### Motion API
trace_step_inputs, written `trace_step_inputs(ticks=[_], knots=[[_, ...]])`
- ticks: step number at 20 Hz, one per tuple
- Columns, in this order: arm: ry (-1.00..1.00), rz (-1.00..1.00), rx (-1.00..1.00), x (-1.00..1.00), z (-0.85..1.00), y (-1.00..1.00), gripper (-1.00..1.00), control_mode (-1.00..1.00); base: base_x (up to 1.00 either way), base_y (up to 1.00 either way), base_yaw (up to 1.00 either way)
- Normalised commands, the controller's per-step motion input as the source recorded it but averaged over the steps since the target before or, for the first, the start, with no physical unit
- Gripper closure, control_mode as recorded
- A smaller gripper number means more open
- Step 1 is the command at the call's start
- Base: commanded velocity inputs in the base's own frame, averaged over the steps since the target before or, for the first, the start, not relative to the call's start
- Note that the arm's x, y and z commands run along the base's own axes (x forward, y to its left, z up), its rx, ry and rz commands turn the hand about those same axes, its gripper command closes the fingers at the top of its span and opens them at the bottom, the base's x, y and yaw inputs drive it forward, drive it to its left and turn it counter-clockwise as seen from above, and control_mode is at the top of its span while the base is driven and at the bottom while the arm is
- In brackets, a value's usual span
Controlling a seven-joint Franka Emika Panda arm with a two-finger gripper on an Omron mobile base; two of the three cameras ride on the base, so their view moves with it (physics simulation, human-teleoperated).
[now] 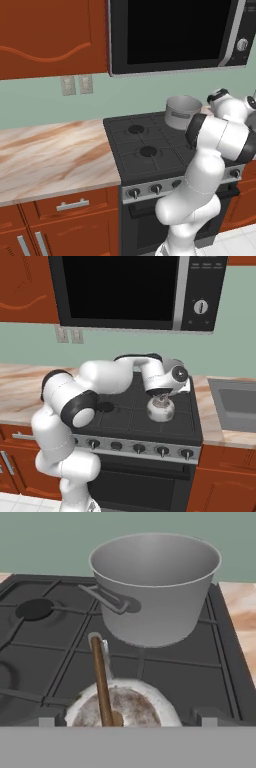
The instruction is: Pick the kettle from the counter and place it on a stove burner. Then turn the burner on.
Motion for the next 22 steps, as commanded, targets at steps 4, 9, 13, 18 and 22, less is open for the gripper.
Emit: trace_step_inputs(ticks=[4,9,13,18,22], knots=[[-0.01,0.0,0.0,0.0,0.31,0.0,-1.0,-1.0,0.0,0.0,0.0],[-0.02,0.0,0.0,0.0,0.29,0.0,-1.0,-1.0,0.0,0.0,0.0],[-0.03,0.0,0.0,-0.23,0.14,0.0,-1.0,-1.0,0.0,0.0,0.0],[-0.11,0.0,0.0,-0.65,0.17,0.0,-1.0,-1.0,0.0,0.0,0.0],[-0.14,0.0,0.0,-0.94,0.12,0.0,-1.0,-1.0,0.0,0.0,0.0]])
